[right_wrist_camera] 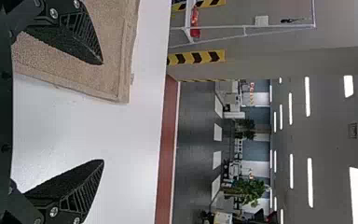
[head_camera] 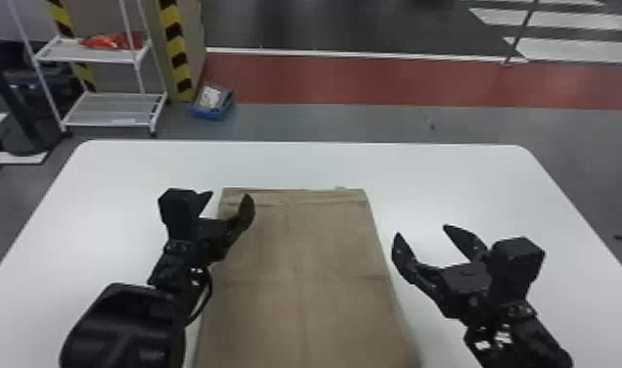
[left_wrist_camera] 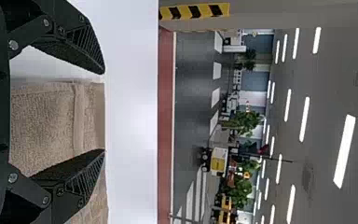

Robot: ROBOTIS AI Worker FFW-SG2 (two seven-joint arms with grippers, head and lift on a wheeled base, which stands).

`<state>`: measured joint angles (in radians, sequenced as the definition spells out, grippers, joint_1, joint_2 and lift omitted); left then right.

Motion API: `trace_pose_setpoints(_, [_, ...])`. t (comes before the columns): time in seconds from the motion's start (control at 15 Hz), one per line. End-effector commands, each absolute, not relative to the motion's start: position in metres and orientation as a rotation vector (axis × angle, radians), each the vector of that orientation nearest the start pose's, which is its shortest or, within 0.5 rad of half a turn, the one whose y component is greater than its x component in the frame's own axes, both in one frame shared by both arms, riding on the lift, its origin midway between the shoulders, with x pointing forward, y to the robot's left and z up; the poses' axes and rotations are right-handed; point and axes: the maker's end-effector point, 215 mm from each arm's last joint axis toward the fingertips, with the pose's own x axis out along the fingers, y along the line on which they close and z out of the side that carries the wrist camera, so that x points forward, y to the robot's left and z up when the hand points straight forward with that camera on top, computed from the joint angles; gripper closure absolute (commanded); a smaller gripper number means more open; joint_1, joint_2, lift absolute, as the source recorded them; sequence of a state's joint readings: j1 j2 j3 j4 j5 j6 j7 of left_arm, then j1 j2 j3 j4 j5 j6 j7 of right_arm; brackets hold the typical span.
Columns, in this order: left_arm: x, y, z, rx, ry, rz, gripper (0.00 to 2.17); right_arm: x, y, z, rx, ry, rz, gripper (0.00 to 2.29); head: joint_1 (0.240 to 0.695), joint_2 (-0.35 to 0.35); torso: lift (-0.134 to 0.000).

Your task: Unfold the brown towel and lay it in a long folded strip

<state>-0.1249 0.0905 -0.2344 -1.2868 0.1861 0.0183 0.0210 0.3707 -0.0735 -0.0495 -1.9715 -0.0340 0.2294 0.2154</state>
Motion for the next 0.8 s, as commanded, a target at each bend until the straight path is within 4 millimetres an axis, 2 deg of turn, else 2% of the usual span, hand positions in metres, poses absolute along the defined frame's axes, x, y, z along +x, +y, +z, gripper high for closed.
trace_pose_setpoints(0.0, [0.609, 0.146, -0.446, -0.042, 0.222, -0.175, 0.33, 0.477, -0.222, -0.388, -0.03, 0.206, 0.191, 0.14, 0.695, -0.076, -0.12])
trace_pose_setpoints(0.27, [0.612, 0.151, -0.457, -0.056, 0.252, -0.172, 0.33, 0.476, -0.222, -0.391, -0.032, 0.211, 0.196, 0.14, 0.695, -0.075, -0.12])
trace_pose_setpoints(0.33, [0.61, 0.15, -0.466, -0.056, 0.286, -0.182, 0.33, 0.476, -0.221, -0.391, -0.036, 0.211, 0.199, 0.14, 0.695, -0.074, -0.12])
trace_pose_setpoints(0.4, [0.61, 0.15, -0.468, -0.06, 0.292, -0.182, 0.34, 0.476, -0.218, -0.392, -0.037, 0.213, 0.204, 0.14, 0.695, -0.074, -0.12])
trace_pose_setpoints(0.53, [0.611, 0.155, -0.468, -0.064, 0.293, -0.174, 0.52, 0.476, -0.214, -0.394, -0.036, 0.217, 0.21, 0.14, 0.695, -0.072, -0.12])
trace_pose_setpoints(0.73, [0.611, 0.163, -0.471, -0.077, 0.297, -0.159, 0.52, 0.476, -0.215, -0.397, -0.036, 0.221, 0.209, 0.14, 0.695, -0.06, -0.12])
